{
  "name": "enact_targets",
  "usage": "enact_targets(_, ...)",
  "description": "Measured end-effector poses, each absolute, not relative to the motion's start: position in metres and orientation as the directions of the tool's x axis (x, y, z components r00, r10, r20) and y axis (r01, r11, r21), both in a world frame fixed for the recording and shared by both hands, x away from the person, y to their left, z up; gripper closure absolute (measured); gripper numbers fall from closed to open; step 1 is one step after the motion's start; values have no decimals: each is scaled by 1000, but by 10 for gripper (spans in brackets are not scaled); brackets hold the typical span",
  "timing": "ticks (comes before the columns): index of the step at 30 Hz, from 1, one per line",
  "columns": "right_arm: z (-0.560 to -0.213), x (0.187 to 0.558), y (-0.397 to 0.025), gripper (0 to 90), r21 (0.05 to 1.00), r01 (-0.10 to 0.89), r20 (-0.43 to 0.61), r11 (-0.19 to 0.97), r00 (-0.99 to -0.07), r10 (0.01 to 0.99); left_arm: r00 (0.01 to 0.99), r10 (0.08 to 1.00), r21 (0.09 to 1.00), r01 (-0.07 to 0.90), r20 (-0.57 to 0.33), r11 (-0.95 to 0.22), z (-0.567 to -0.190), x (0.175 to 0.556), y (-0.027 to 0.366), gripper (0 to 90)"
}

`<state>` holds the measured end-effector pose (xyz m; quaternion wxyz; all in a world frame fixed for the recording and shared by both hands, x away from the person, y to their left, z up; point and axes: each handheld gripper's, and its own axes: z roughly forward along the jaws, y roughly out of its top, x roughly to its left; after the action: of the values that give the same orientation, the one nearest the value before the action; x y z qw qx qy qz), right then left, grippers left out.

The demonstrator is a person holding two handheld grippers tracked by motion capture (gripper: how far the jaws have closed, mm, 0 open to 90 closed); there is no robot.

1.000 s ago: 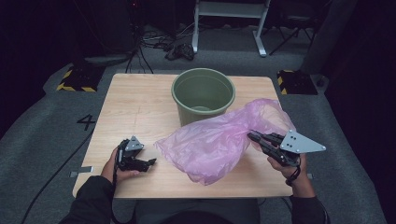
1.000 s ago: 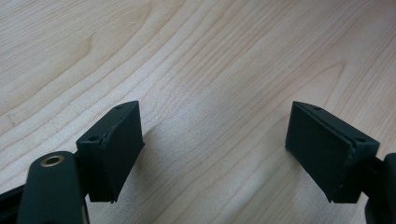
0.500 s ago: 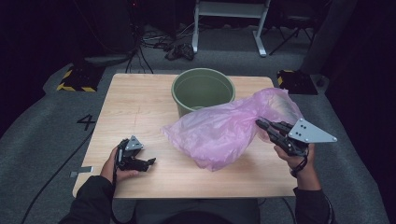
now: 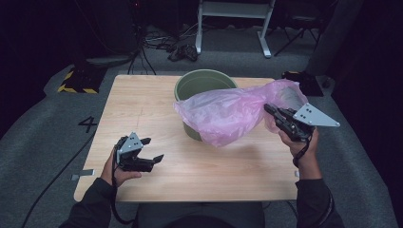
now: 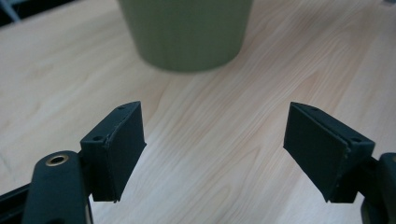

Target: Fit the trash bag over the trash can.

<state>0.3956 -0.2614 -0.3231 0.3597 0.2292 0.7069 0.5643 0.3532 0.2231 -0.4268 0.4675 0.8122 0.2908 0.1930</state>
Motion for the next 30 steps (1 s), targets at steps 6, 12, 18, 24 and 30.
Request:
enact_targets(6, -318, 408, -258, 898, 960, -54, -251, 274, -599, 761, 786, 614, 919, 191, 68, -346, -387, 355, 207, 197)
enact_targets(12, -312, 419, -255, 898, 959, -27, -248, 283, -564, 788, 805, 580, 952, 71, 121, -297, -344, 357, 183, 244)
enact_targets(18, -310, 427, -252, 898, 957, -1, -246, 291, -536, 807, 829, 544, 960, 31, 130, -277, -322, 366, 160, 268)
enact_targets(24, -306, 431, -248, 898, 956, 10, -247, 295, -517, 819, 843, 521, 960, 22, 133, -280, -312, 379, 135, 261)
enact_targets(30, -304, 434, -244, 898, 954, 12, -250, 299, -513, 821, 858, 507, 962, 63, 85, -267, -311, 397, 120, 294)
